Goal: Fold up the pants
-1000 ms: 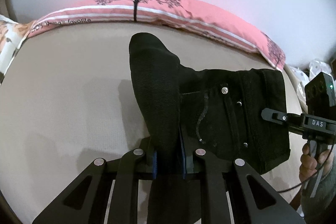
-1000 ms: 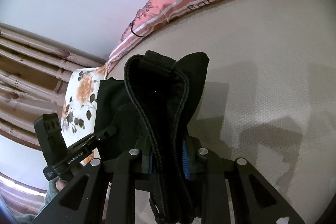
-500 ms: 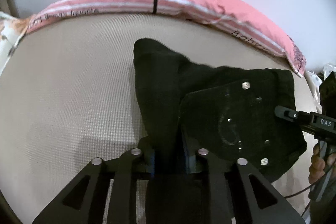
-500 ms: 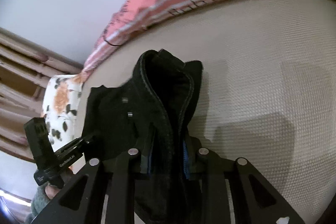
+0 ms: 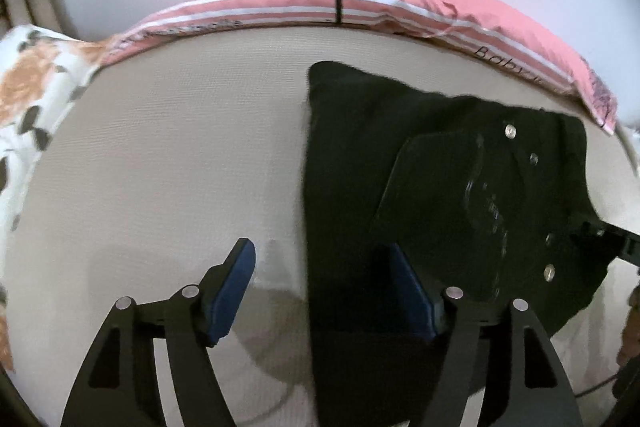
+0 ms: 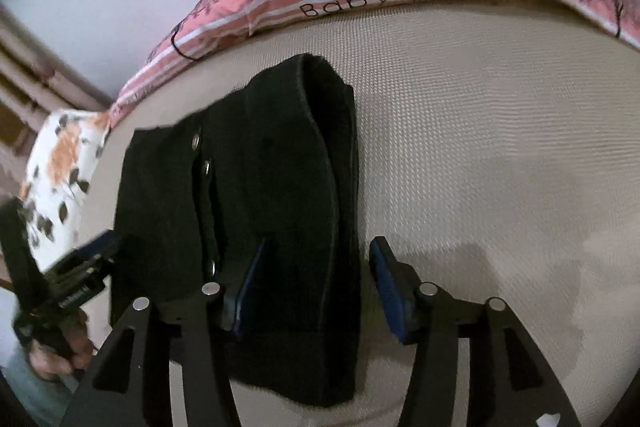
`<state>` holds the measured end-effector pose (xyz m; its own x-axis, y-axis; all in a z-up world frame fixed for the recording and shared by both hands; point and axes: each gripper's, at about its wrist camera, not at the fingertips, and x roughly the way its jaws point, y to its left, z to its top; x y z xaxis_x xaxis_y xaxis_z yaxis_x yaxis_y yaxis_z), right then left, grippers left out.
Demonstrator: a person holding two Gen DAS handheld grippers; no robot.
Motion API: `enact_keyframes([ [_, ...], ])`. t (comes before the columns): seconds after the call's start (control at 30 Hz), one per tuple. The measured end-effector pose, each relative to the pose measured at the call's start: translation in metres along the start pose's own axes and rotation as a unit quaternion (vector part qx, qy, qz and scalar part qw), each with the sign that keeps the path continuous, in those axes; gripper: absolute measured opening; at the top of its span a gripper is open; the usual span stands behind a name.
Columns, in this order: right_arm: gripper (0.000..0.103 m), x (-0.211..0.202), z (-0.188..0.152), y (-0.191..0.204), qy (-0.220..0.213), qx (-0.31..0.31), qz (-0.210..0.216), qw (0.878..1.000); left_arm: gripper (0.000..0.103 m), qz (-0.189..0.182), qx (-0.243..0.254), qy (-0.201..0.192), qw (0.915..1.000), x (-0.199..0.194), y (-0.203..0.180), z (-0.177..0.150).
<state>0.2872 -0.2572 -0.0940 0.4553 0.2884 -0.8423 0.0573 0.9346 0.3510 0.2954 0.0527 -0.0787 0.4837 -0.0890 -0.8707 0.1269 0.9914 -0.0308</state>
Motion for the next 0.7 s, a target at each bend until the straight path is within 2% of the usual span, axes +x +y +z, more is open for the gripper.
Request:
enact_keyframes([
  [0.2,0.05,-0.032,-0.019,0.015,-0.022,-0.005,-0.022,1.0,0.071,0.018,-0.014,-0.005,0.9997,-0.032,-0.001,-0.028],
  [0.3,0.05,-0.054,-0.028,0.027,-0.039,-0.012,-0.035,0.999,0.078,0.028,-0.015,-0.018,0.9993,-0.051,-0.003,-0.041],
  [0.4,0.053,-0.071,-0.043,0.038,-0.052,-0.026,-0.051,0.997,0.081,0.036,-0.019,-0.034,0.9986,-0.071,-0.006,-0.055],
  [0.47,0.061,-0.082,-0.057,0.047,-0.063,-0.042,-0.067,0.995,0.082,0.038,-0.027,-0.041,0.9981,-0.083,-0.008,-0.065],
  [0.7,0.075,-0.103,-0.096,0.077,-0.095,-0.079,-0.084,0.989,0.085,0.043,-0.037,-0.057,0.9968,-0.111,-0.016,-0.098],
])
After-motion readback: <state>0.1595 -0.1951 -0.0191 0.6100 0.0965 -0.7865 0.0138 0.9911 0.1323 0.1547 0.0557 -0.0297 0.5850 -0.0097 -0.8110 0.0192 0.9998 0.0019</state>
